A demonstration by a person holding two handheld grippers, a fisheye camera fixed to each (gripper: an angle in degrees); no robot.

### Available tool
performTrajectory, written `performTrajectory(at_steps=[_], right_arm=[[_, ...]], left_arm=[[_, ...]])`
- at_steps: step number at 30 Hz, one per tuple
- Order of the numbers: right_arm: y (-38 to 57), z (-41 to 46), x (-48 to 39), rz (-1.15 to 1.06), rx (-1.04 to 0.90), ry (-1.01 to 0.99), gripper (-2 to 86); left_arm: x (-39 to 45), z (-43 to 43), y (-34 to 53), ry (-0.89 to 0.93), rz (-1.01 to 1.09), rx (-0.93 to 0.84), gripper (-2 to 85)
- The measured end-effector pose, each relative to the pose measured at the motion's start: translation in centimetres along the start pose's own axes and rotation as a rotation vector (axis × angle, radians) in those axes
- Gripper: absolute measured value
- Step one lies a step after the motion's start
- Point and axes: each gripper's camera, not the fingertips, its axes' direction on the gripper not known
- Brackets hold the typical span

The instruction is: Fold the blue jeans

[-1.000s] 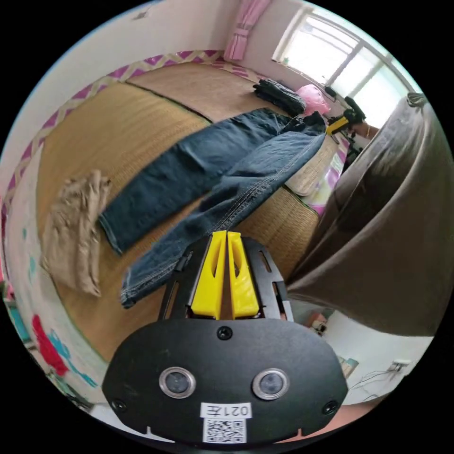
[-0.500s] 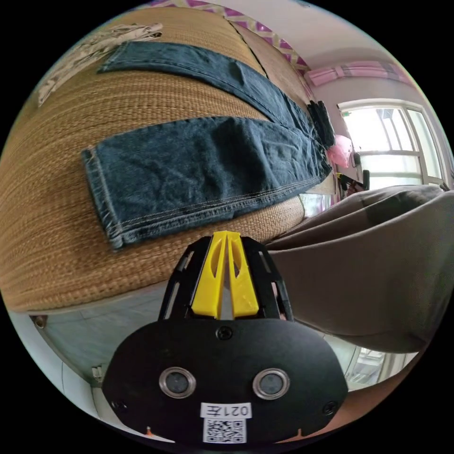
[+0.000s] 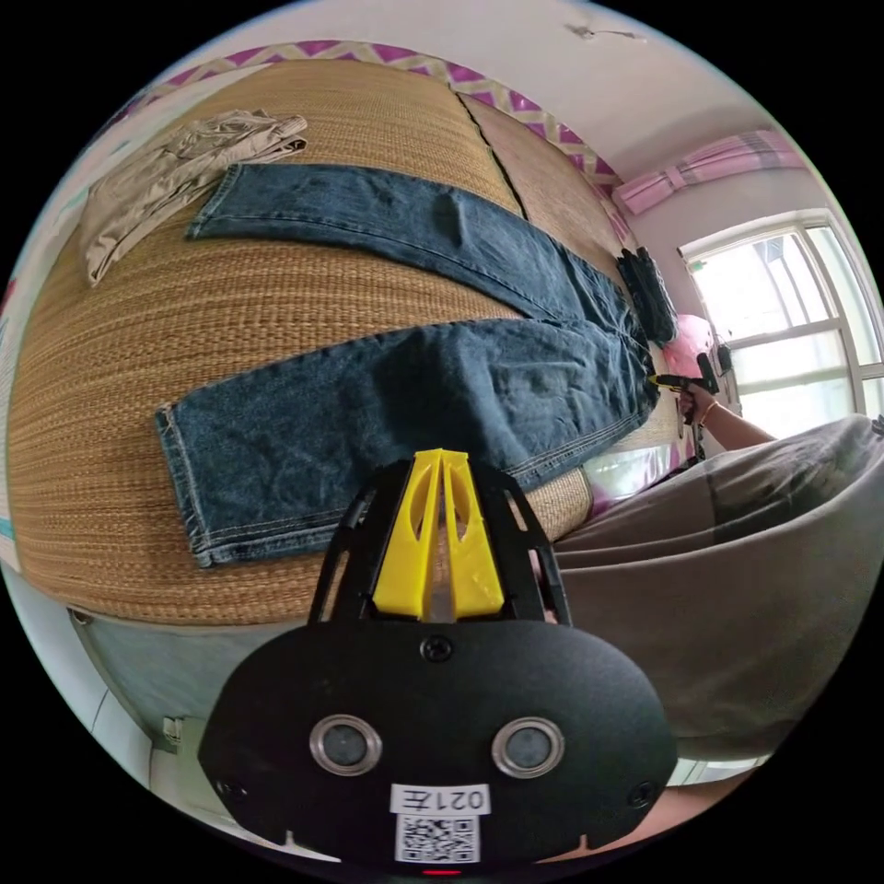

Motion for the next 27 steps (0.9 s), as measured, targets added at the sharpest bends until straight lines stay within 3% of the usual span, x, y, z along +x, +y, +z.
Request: performTrajectory(at_steps=[3,7,10,15,20,23,25,27], right_arm=[[3.0,-0.9,1.3,-0.021,0.066,-0.104,1.3],[8.7,4.1,8.4,0.214,0.035,-0.307,0.9],[11.0,6.0,9.8,0.252,0.076,-0.427,0.9],[13.6,3.7,4.1,0.017,0.177,-0.302,1.2],[15.5,5.3,-6.2,-0.229,0.136,0.099,3.1],[17.8,5.2,-8.3,-0.105,0.246,0.269,4.6],[20.7,3.9,-7.5,0.079,0.356,0.311,4.7],[22.3,4.2,-7.3,0.124,0.342,0.301,3.5]], left_arm=[[2.4,1.3,0.8,0.009,0.009,0.026,-0.9],[4.4,4.2,1.7,0.035,-0.006,0.03,-0.9],[5.9,6.8,2.0,0.008,-0.015,-0.005,-1.0],[8.6,8.5,2.7,-0.029,-0.012,0.031,-1.0],[8.6,9.4,4.9,-0.092,-0.175,0.115,-1.0],[6.7,8.9,9.1,-0.086,-0.406,0.254,-1.0],[5.6,8.8,12.3,-0.065,-0.545,0.326,-0.9],[4.4,9.2,15.9,-0.028,-0.673,0.399,-0.9]])
